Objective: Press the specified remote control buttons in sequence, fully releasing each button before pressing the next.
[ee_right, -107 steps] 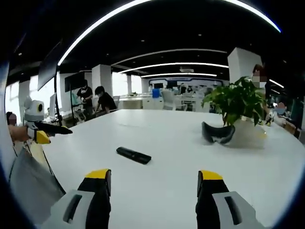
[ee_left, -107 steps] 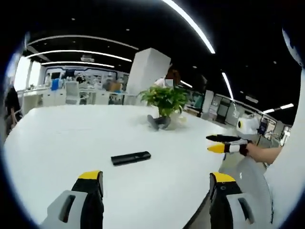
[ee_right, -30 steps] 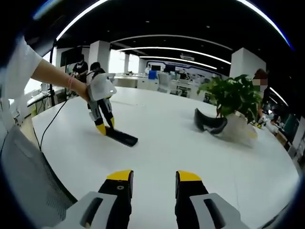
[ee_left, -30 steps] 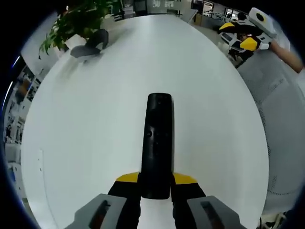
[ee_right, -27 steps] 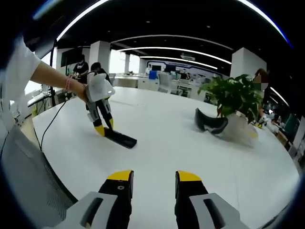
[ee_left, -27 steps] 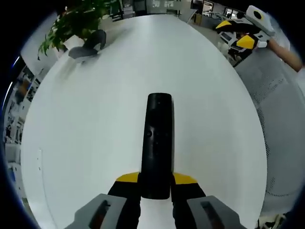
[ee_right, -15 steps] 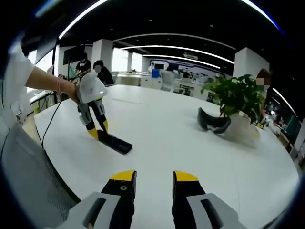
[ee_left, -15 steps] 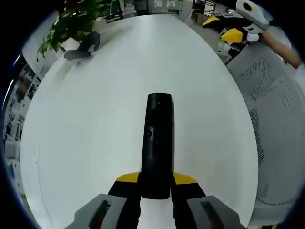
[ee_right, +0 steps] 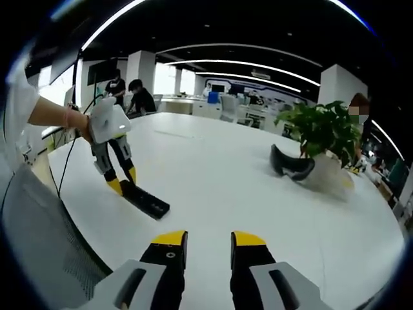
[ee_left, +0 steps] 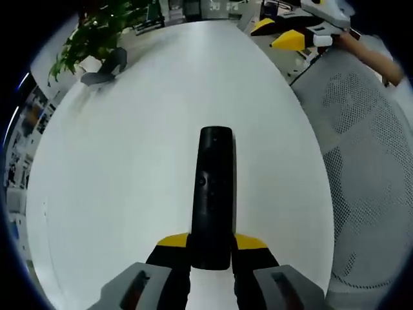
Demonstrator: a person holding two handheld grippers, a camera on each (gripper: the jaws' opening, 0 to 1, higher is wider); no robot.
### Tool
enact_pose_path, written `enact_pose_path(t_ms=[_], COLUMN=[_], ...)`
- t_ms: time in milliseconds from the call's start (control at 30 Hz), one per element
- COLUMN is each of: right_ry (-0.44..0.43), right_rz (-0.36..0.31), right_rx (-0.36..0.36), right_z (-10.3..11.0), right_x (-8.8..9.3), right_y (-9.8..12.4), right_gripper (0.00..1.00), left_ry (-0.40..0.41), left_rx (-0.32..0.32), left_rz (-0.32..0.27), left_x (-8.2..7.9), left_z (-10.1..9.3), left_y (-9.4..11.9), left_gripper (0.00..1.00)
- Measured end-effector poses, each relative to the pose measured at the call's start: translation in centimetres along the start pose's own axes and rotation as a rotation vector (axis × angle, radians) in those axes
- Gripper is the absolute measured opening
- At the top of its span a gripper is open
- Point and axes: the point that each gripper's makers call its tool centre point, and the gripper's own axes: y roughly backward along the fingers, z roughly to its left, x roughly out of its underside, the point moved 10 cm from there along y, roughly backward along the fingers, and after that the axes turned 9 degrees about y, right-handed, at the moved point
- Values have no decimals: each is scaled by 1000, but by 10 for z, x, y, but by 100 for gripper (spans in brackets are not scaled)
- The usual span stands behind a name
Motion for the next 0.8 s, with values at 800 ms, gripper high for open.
enact_pose_path(t_ms=[800], right_ry=[30], right_rz=[30], right_rx=[-33], right_z=[5], right_x=[1], right_y=[-3], right_gripper=[17], left_ry=[9], left_rx=[-1], left_rz=[-25], left_x=[10], left_z=[-47], left_y=[0], left_gripper=[23])
